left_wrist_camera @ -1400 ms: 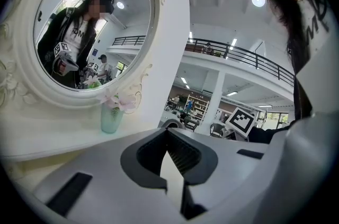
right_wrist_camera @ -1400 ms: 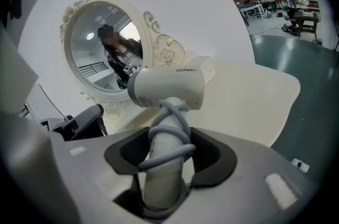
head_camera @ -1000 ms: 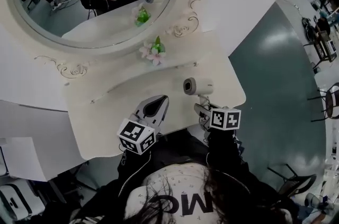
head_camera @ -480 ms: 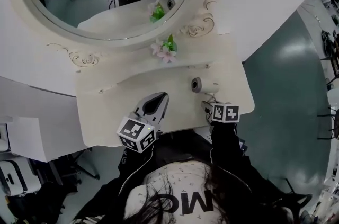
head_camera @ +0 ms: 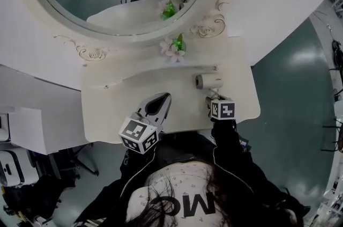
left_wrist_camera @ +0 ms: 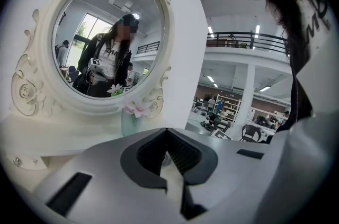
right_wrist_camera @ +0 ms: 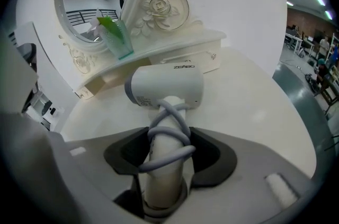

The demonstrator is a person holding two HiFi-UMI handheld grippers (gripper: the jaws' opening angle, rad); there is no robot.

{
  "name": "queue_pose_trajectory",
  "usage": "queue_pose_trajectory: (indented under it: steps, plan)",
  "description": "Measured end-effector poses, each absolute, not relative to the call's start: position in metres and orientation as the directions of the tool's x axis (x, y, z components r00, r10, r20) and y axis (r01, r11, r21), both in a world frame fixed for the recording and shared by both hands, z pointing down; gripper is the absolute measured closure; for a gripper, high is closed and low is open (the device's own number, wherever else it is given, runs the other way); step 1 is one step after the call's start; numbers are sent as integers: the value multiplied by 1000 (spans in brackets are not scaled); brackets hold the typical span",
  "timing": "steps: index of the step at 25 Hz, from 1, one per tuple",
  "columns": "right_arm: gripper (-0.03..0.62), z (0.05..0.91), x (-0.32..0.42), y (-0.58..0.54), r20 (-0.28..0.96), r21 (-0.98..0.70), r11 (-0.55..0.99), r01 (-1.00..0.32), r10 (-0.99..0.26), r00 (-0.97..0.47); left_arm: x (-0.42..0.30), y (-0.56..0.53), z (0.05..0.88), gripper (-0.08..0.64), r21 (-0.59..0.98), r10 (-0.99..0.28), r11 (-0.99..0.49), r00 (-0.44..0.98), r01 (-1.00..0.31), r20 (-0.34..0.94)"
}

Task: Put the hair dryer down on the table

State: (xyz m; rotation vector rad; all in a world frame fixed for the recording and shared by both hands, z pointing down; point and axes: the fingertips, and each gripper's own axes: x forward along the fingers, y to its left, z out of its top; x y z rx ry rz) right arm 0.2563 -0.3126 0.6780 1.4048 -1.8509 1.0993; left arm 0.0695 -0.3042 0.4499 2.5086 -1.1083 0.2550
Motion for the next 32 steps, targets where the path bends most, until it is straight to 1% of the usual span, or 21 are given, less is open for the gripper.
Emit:
queue_pose_trajectory:
  steps: [9,15,25,27,32]
  plan:
    - [360,685,256,-328,837,-184,132,-974,-499,-226,62,-305,450,560,263,-682,-602,657,-754,321]
    - [360,684,255,-328,831,-166,131,-977,-515,-210,61,-307,449,560,261,-679,-605,659,-752,323]
    - [351,684,254,-328,822,-184,132,-974,-523,-226,61,-306,450,560,264,-658,-628,681,-732,323]
    - [310,682,255,-327,819,-199,115,-973,-525,-230,58,-306,450,560,265,-657,-629,682,-731,323]
    - [308,671,263,-322,804,-225,84,-971,-547,-234,48,-304,451,560,267,-655,-629,682,-730,324]
